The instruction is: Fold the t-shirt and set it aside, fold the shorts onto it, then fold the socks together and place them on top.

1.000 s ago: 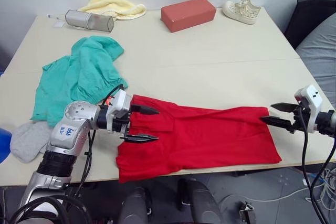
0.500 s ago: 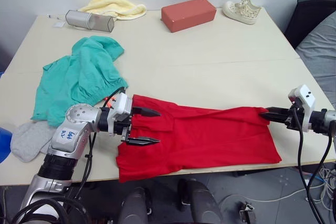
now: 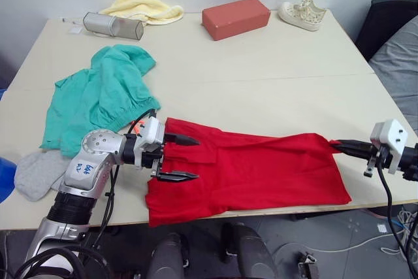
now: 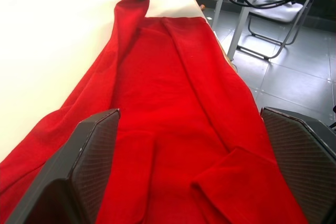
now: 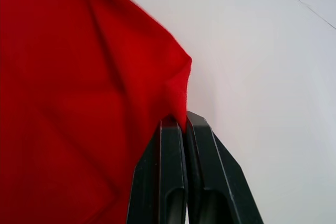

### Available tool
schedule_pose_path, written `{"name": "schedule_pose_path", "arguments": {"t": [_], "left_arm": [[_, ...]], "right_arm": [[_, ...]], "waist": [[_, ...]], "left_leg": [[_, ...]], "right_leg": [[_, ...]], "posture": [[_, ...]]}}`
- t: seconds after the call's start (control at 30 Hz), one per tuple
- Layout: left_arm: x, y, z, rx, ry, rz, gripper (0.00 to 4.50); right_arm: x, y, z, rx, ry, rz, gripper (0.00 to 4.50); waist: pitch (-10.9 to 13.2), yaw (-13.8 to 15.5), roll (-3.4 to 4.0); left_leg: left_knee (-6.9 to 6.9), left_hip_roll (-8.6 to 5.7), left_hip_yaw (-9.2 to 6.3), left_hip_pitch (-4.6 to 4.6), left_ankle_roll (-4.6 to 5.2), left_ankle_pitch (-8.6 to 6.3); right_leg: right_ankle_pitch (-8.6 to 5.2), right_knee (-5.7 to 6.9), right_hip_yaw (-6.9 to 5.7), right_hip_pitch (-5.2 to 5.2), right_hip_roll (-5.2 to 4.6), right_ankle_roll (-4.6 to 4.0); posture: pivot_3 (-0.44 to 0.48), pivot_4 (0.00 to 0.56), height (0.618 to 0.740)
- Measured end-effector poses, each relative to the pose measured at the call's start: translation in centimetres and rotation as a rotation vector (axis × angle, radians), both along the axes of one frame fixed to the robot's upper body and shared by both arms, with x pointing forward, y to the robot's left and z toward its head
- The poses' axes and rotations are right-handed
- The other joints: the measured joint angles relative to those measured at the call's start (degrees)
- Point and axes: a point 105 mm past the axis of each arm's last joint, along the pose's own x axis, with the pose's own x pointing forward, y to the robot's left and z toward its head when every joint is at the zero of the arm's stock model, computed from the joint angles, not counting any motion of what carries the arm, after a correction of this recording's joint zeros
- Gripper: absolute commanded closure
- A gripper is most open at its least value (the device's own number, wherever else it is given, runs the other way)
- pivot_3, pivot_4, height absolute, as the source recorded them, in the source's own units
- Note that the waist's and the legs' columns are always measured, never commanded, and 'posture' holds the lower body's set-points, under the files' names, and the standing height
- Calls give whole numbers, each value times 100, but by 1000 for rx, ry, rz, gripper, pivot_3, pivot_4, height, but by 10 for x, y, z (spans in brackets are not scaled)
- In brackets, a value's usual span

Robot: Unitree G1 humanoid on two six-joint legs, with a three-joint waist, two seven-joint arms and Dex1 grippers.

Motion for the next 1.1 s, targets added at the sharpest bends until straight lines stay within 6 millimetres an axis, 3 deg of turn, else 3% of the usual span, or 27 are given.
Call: {"name": "schedule_pose_path", "arguments": {"t": [0.27, 0.57, 0.67, 0.87, 0.97, 1.03, 1.1], "left_arm": [[1, 2, -2, 13, -1, 4, 0], [3, 5, -6, 24, 13, 15, 0], [3, 7, -6, 32, 9, 15, 0], [3, 9, -7, 42, 7, 14, 0], [3, 12, -8, 58, 10, 22, 0], [5, 17, -8, 72, 15, 36, 0], [7, 19, -10, 68, 25, 51, 0]], "right_arm": [[-18, 2, -13, -121, -85, 95, 4444], [-23, 0, -29, -177, -119, 112, 4444], [-27, 1, -33, -156, -82, 125, 3887], [-42, 5, -39, -149, -43, 174, 1926], [-61, -5, -31, -85, 101, 137, 1926], [-59, -8, -12, -12, 132, 81, 1926], [-51, -4, 9, 102, 130, 33, 2328]], "waist": [[0, 0, 0], [0, 2, 0], [0, 5, 0], [0, 16, 1], [2, 26, 6], [2, 9, 5], [2, -7, 4]], "left_leg": [[0, 1, -1, 3, -3, 5], [0, 1, -2, 3, -2, 5], [0, 2, -4, 3, -2, 5], [-1, 3, -6, 3, -2, 5], [-1, 0, -10, 3, 6, 1], [1, -3, -10, 3, 36, -13], [1, -5, -26, 5, 39, -16]], "right_leg": [[0, 0, 1, 1, 0, -1], [0, 0, 1, 1, -3, -2], [0, 0, 0, 1, -6, -2], [-1, 0, 0, 2, -11, -3], [-1, -1, -3, 2, -40, -3], [-1, -4, -4, 4, -46, -3], [10, -22, -6, 7, -39, -19]], "posture": [[0, 150, 740], [0, 150, 740], [0, 150, 740], [0, 150, 740], [0, 150, 740], [0, 150, 740], [0, 150, 740]]}}
